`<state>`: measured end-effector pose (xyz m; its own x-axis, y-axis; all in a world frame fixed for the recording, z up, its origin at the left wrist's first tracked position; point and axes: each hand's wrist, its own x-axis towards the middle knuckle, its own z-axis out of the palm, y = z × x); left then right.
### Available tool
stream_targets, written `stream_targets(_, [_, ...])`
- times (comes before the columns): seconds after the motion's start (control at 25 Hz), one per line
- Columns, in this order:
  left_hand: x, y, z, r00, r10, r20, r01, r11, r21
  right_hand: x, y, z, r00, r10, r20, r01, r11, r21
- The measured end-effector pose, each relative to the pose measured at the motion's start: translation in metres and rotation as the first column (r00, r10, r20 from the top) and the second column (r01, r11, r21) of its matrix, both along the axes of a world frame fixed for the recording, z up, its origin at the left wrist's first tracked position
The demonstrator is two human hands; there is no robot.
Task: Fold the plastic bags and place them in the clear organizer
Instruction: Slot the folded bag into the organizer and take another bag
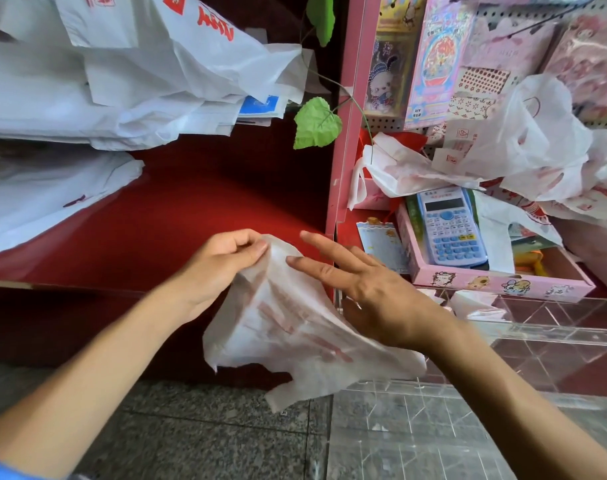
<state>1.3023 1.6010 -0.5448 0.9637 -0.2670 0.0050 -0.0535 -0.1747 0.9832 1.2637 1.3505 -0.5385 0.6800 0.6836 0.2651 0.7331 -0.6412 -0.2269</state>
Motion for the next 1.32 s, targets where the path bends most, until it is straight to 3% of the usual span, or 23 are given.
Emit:
stream_targets(0.08, [0.001, 0.005, 0.001, 0.999, 0.03, -0.035, -0.032, 0.998, -0.05, -0.001, -0.003, -0.005, 0.997, -0.058, 0.049, 0.063, 0.994, -0.088])
stream_targets(0.2, [0.004, 0.01, -0.001, 0.995, 0.072, -0.064, -0.079, 0.991, -0.108, -0.005, -0.002, -0.002, 0.999, -0.037, 0.023, 0.038, 0.998, -0.055])
stream_targets(0.36, [0.005, 0.008, -0.008, 0.998, 0.058, -0.037, -0.059, 0.998, -0.034, -0.016, 0.016, 0.005, 0.988, 0.137, -0.066, -0.126, 0.981, 0.151])
stream_targets(0.52, [-0.001, -0.003, -0.015, 0.995, -0.063, -0.072, 0.066, 0.997, 0.048, -0.032, 0.035, 0.012, 0.958, 0.267, -0.101, -0.211, 0.901, 0.38])
stream_targets(0.64, [0.009, 0.005, -0.026, 0.995, -0.061, -0.085, 0.073, 0.987, 0.147, -0.037, 0.04, 0.015, 0.926, 0.208, -0.316, 0.016, 0.813, 0.582])
stream_targets(0.72, [0.013, 0.01, -0.028, 0.996, -0.016, -0.091, 0.033, 0.981, 0.189, -0.035, 0.038, 0.016, 0.91, 0.044, -0.413, 0.239, 0.759, 0.606])
stream_targets(0.84, [-0.004, 0.009, -0.015, 0.997, -0.038, -0.072, 0.045, 0.994, 0.096, -0.025, 0.022, 0.019, 0.838, -0.319, -0.443, 0.512, 0.738, 0.439])
stream_targets(0.92, [-0.006, 0.004, -0.005, 0.971, -0.135, -0.195, 0.126, 0.99, -0.061, -0.019, 0.008, 0.025, 0.739, -0.458, -0.493, 0.643, 0.699, 0.314])
stream_targets(1.0, [-0.004, 0.004, 0.004, 0.919, -0.268, -0.289, 0.229, 0.96, -0.162, -0.012, -0.007, 0.028, 0.636, -0.469, -0.613, 0.729, 0.626, 0.278])
stream_targets(1.16, [-0.005, 0.007, -0.01, 0.925, -0.325, -0.2, 0.348, 0.933, 0.095, 0.004, -0.036, 0.026, 0.483, -0.371, -0.793, 0.853, 0.404, 0.331])
stream_targets(1.32, [-0.006, 0.006, -0.006, 0.911, -0.335, -0.24, 0.353, 0.935, 0.036, 0.011, -0.053, 0.023, 0.39, -0.259, -0.884, 0.902, 0.302, 0.309])
